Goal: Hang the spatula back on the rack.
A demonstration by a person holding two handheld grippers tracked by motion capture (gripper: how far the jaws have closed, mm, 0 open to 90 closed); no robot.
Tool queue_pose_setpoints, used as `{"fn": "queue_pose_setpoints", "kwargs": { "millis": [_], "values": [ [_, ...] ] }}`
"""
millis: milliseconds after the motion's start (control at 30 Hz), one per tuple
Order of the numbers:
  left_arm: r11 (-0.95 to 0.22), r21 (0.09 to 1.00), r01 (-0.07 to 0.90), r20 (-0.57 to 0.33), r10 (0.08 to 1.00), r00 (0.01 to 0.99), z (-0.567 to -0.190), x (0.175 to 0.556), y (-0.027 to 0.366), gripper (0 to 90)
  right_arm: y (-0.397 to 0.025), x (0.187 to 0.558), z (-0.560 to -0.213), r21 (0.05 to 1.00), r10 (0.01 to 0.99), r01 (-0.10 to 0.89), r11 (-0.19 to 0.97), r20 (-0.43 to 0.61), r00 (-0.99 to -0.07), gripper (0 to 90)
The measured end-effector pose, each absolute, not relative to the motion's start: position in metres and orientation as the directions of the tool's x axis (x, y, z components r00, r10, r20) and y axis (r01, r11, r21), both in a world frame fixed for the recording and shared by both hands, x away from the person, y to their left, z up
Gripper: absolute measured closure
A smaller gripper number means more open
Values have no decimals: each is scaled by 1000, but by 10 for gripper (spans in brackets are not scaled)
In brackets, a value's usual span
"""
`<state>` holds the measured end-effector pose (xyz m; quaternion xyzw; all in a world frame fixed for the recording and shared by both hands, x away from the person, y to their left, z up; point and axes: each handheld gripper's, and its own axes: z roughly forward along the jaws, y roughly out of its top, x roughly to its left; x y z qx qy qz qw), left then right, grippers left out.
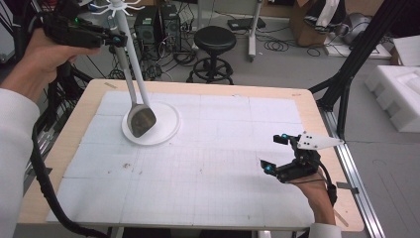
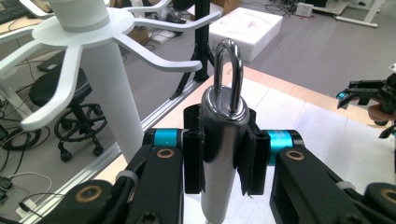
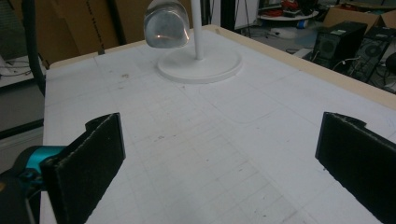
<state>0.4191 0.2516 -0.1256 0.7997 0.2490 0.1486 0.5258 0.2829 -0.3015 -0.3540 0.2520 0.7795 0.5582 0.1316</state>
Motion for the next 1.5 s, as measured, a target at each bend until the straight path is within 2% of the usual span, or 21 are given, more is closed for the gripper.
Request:
{"fn": "queue_pose_setpoints", "kwargs": {
  "millis": [1500],
  "values": [
    [-319, 911, 261, -28, 584, 811, -127, 434, 248, 745, -303, 285, -358, 933, 540, 257, 252, 84, -837, 4]
  ]
}}
